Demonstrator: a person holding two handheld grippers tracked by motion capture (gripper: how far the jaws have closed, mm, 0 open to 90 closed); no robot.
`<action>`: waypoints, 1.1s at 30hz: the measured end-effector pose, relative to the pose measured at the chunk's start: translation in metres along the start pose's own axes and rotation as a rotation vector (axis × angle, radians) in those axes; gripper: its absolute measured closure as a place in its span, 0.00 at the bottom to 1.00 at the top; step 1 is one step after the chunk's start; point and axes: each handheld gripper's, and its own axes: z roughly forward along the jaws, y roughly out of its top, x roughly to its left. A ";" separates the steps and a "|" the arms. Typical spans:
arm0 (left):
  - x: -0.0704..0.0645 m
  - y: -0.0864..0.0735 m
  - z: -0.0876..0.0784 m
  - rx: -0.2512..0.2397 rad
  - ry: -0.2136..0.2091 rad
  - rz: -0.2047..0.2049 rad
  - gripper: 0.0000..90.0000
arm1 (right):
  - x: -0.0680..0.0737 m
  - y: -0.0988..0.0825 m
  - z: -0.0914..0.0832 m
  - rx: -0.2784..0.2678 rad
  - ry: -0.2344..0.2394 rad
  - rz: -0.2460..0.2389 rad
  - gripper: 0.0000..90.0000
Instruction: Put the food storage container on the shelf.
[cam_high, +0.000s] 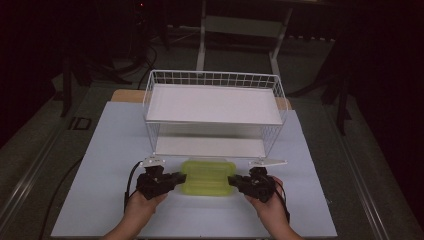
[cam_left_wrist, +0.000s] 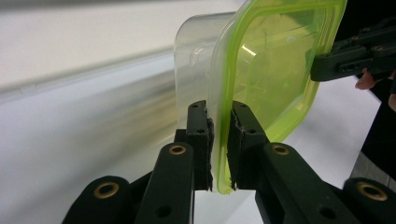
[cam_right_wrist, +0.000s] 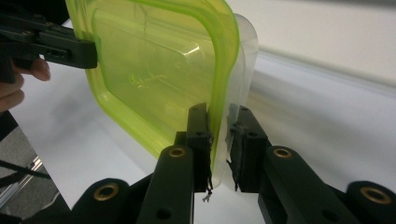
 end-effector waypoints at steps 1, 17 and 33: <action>-0.001 0.002 -0.001 -0.011 -0.001 -0.001 0.90 | 0.001 0.003 -0.002 -0.008 -0.004 -0.009 0.88; 0.009 0.034 0.008 -0.096 0.008 0.013 0.90 | -0.012 0.038 -0.007 -0.066 -0.040 -0.013 0.89; 0.034 0.030 0.042 -0.075 0.018 -0.028 0.90 | -0.037 0.038 0.026 -0.034 -0.094 0.031 0.88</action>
